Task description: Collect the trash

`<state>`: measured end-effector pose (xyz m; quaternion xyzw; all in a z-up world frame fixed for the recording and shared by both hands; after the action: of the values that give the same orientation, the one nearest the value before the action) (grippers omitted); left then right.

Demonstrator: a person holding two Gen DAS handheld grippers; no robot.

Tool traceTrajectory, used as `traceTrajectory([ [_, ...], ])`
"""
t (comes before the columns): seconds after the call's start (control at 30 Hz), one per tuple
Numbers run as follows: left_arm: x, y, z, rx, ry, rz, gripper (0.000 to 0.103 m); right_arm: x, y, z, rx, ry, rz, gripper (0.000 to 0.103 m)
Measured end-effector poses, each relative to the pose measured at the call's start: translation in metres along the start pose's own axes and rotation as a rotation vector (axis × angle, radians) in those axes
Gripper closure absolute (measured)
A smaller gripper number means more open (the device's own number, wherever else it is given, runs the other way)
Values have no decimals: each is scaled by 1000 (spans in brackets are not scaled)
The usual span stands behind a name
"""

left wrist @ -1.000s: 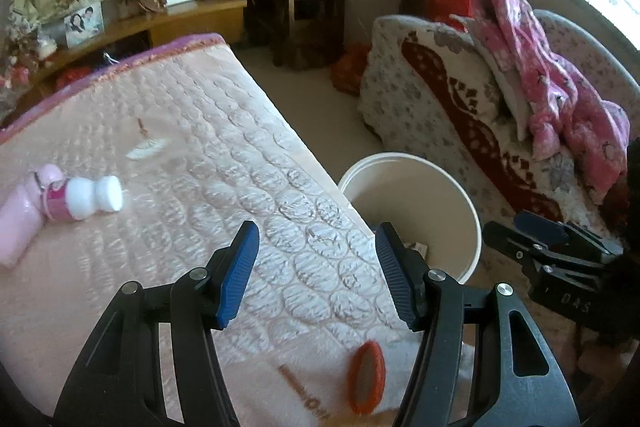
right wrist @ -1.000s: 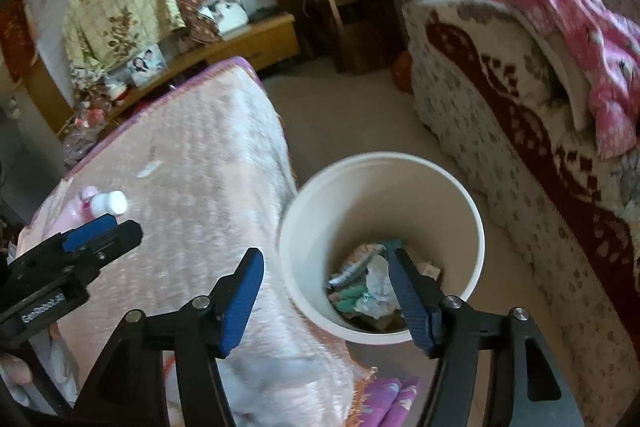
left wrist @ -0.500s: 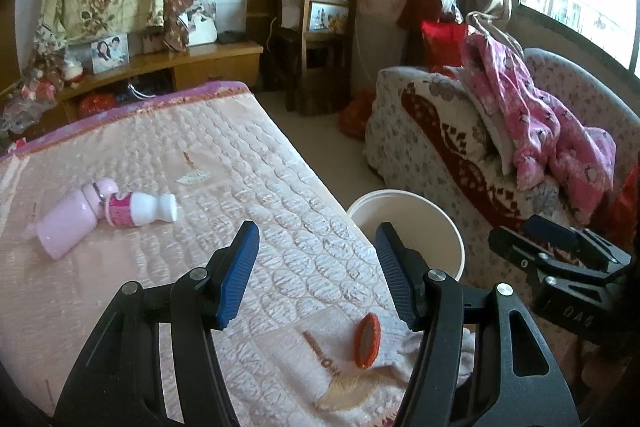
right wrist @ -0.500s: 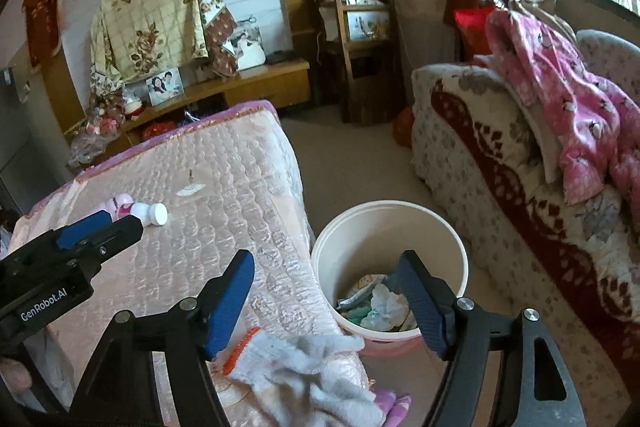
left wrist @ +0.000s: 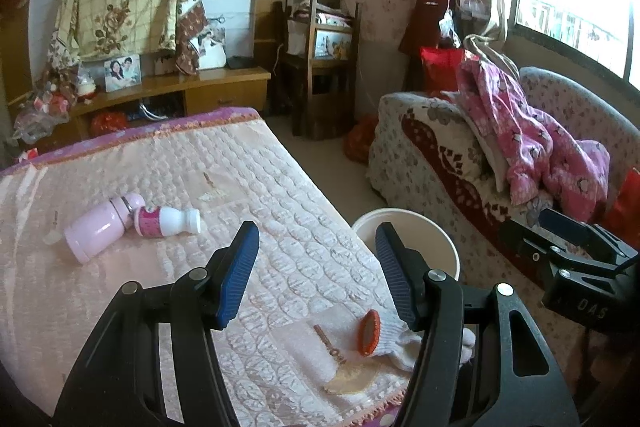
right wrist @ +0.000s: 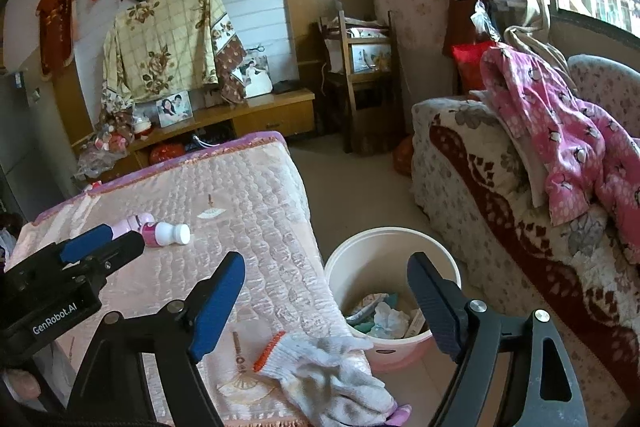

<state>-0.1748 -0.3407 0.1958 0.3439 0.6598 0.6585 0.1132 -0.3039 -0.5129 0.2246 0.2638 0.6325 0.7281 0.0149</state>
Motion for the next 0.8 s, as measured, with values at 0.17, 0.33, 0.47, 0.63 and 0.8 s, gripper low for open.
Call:
traceTrajectory([
  [0.17,12,4,6,18,-2,-28,44,11,6,3,-5,7,-32,21],
  [0.33,21,6,7,19,1,-44,44,17,8,9,4,7,-48,21],
  [0.47,25,9,5,10,8,-58,44,19,8,11,7,6,-55,20],
  [0.63,29,10,2,-7,15,-72,44,21,10,12,11,7,-63,20],
  [0.8,32,10,-1,-24,25,-76,44,23,11,14,13,10,-63,20],
])
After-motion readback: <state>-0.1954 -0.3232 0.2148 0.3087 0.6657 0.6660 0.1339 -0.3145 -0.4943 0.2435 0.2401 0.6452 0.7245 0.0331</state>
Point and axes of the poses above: each gripper's, at about its wrist camera, not at the fingertips, and x roughly against the way its jaws point, z to its left, y to its top, the point moved 1 cm from there along -x, roughly the way its jaws point, and after that the axes turned 15 degrees about -z, right-handed, at the moved point
